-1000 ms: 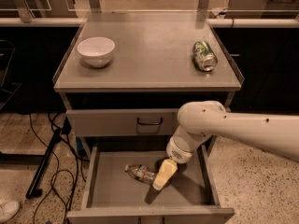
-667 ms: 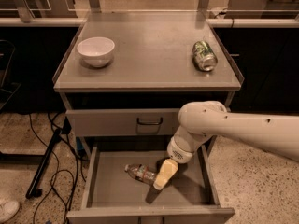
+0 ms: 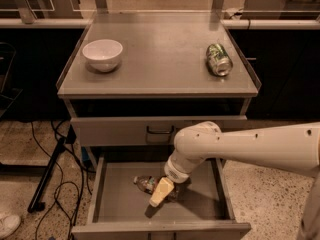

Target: Pick water bottle from middle drawer and place on counter

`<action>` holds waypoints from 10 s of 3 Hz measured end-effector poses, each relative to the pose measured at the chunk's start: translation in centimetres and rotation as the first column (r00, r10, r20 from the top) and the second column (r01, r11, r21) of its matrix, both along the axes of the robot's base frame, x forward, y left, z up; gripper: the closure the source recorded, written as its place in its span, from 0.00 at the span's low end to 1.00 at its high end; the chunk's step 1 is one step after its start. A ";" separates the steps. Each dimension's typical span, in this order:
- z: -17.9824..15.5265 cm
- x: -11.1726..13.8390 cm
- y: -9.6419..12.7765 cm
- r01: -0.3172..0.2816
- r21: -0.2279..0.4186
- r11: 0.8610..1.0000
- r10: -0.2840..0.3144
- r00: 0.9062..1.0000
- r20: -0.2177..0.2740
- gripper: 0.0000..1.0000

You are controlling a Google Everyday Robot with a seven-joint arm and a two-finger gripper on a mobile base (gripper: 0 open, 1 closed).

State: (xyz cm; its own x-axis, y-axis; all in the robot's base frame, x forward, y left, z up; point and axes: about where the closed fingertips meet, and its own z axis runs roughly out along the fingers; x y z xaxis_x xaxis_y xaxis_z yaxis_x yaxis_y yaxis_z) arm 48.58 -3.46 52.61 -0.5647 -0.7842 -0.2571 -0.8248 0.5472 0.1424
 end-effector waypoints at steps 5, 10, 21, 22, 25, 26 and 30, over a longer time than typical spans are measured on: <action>-5.1 2.2 3.0 0.115 0.091 0.989 -0.112 0.993 -0.036 0.00; -15.3 3.4 3.8 0.221 0.101 0.970 -0.200 0.963 -0.182 0.00; -0.1 -3.0 -6.9 0.330 0.123 0.936 -0.319 0.942 -0.099 1.00; 3.9 -3.9 -9.1 0.362 0.130 0.923 -0.359 0.932 -0.047 1.00; 9.0 -3.1 -9.9 0.335 0.157 0.929 -0.335 0.942 -0.024 1.00; 12.5 -2.3 -10.2 0.321 0.162 0.933 -0.328 0.945 0.018 1.00; 14.5 -4.9 -11.4 0.284 0.192 0.939 -0.294 0.955 0.027 1.00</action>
Offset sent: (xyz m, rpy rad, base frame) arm 0.0031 0.0175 -0.0373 0.0500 0.0477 -0.0844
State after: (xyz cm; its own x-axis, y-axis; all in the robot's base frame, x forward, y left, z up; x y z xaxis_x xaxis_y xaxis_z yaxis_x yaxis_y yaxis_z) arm 43.63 -14.82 67.11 -0.7408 -0.5255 -0.4185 -0.6445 0.7316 0.2222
